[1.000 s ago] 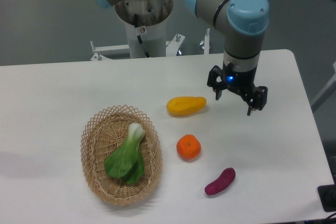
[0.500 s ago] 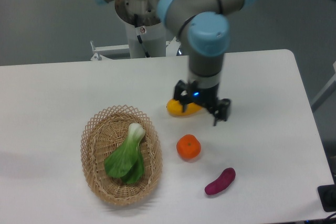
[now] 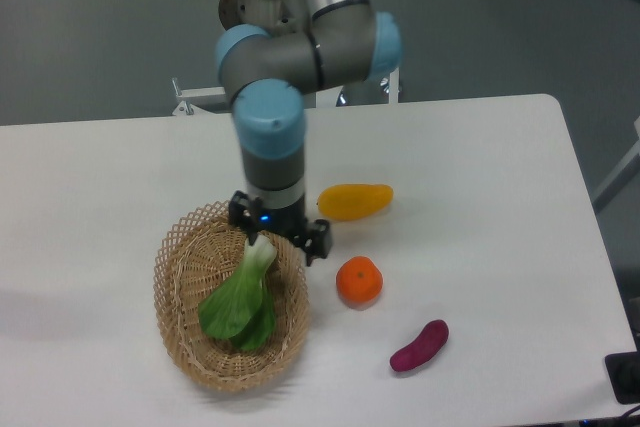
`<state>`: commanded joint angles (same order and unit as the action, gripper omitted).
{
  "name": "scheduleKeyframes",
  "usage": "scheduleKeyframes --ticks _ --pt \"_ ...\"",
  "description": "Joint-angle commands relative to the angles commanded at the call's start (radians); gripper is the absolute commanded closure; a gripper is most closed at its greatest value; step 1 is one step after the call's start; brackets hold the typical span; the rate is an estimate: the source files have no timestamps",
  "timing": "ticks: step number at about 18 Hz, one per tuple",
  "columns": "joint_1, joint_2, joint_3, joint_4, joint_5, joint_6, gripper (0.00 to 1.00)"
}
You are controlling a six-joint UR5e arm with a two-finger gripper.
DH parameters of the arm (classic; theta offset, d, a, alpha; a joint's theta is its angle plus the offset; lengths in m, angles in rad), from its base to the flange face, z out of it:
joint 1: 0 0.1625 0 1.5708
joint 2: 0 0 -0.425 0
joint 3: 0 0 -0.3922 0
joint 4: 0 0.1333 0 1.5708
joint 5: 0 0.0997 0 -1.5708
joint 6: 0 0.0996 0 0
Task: Pick up the green vegetable from the basket
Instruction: 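Move the open gripper over the bok choy in the wicker basket, then lower the gripper onto the bok choy stem and close it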
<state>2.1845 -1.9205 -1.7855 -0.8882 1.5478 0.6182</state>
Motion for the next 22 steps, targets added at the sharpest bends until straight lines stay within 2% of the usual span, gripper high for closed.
scheduleKeyframes --ticks 10,19,20,22 --pt "-0.04 -0.075 -0.012 0.069 0.055 -0.005 0.0" --pt "-0.041 -0.1 -0.012 0.075 0.069 -0.002 0.0" --pt "-0.041 -0.101 -0.011 0.078 0.095 -0.002 0.02" --pt "-0.043 -0.103 -0.011 0.084 0.127 0.003 0.22"
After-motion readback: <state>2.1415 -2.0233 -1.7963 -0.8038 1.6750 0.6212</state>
